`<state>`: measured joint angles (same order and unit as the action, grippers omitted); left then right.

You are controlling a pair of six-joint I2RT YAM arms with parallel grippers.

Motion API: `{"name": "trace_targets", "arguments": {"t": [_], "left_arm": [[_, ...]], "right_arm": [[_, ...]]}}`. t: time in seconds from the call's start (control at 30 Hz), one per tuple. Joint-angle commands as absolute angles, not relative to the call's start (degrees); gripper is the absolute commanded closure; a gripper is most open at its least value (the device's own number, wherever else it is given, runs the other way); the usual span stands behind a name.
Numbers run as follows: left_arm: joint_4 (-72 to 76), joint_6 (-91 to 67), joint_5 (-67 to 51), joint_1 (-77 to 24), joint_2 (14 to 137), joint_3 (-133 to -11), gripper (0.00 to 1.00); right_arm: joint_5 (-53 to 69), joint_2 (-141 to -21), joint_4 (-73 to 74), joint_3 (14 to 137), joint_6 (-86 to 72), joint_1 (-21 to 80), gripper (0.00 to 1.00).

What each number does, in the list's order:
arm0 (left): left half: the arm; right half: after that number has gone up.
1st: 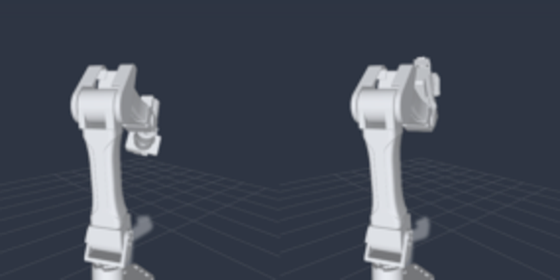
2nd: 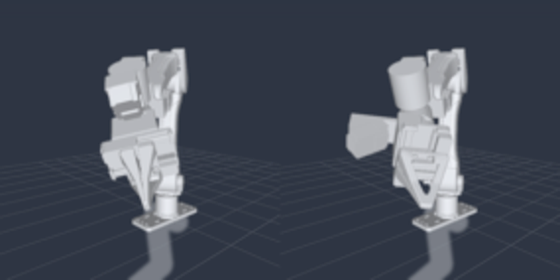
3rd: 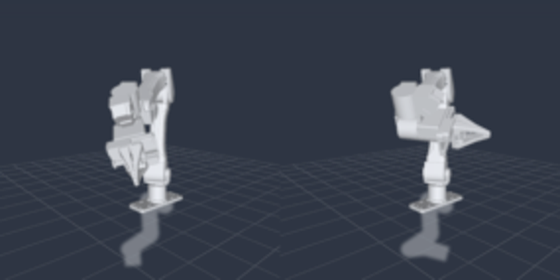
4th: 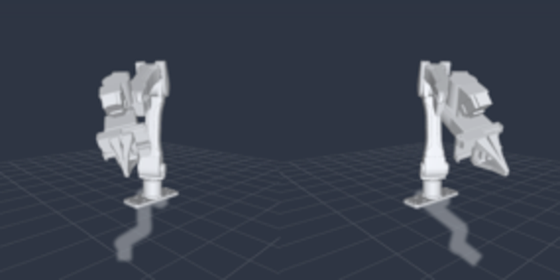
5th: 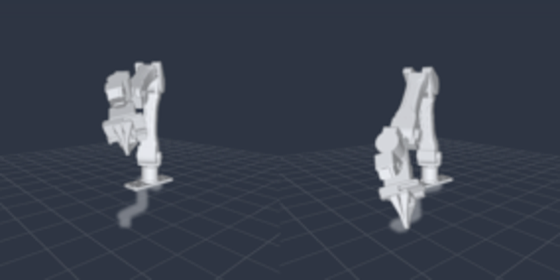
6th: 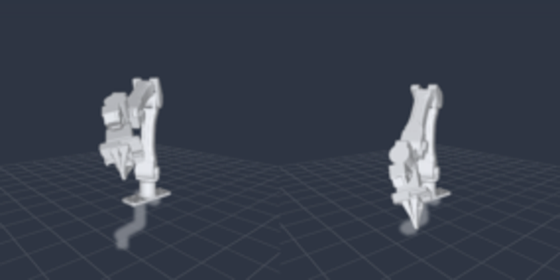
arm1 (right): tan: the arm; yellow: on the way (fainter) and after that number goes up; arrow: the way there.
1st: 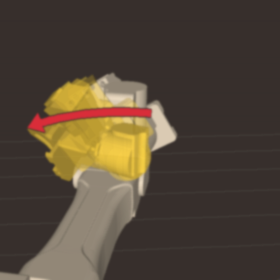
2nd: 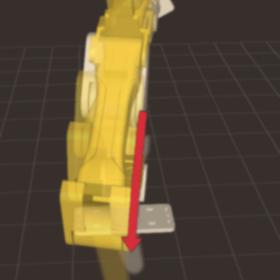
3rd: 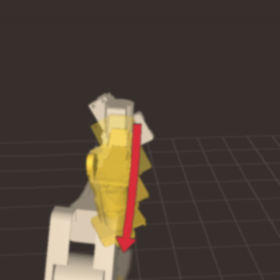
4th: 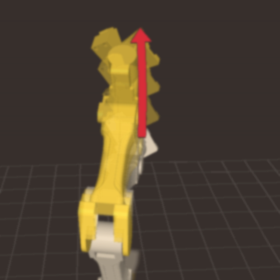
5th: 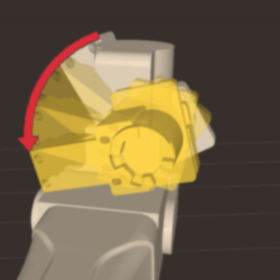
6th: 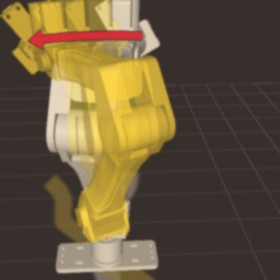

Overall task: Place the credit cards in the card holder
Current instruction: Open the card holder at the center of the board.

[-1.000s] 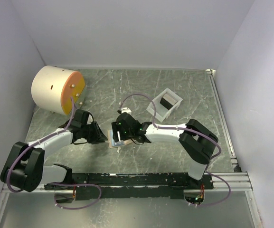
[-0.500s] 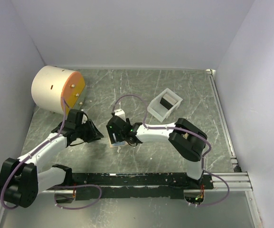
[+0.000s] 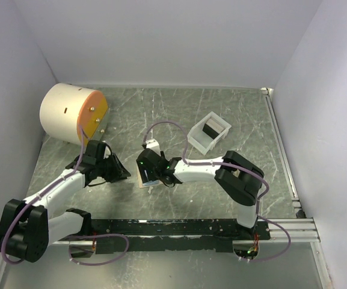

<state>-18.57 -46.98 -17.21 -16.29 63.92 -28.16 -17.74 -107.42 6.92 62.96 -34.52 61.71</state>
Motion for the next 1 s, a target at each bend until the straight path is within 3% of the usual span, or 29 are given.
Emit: {"name": "trace_targets", "arguments": {"t": [0.0, 0.33, 0.57, 0.83, 0.97], "left_arm": [[-16.9, -46.8, -19.3, -15.7, 64.5, -27.4, 0.62], [-15.2, -46.8, -20.6, -15.7, 65.7, -26.8, 0.62], [-13.9, -46.5, -21.7, -15.8, 66.9, -26.7, 0.62], [-13.3, -46.7, -22.0, -15.8, 67.4, -26.7, 0.62], [-12.0, -46.7, -23.5, -15.7, 67.3, -26.4, 0.62]], "right_arm": [[-15.4, -104.9, 5.0, 60.8, -35.9, 62.0, 0.32], [-15.0, -103.8, 3.1, 59.4, -36.2, 62.0, 0.44], [-13.8, -102.3, 0.9, 57.7, -37.0, 62.0, 0.39], [-13.2, -100.8, -1.2, 54.9, -37.2, 61.9, 0.57], [-11.9, -100.6, -2.0, 54.6, -37.9, 61.7, 0.51]]}}
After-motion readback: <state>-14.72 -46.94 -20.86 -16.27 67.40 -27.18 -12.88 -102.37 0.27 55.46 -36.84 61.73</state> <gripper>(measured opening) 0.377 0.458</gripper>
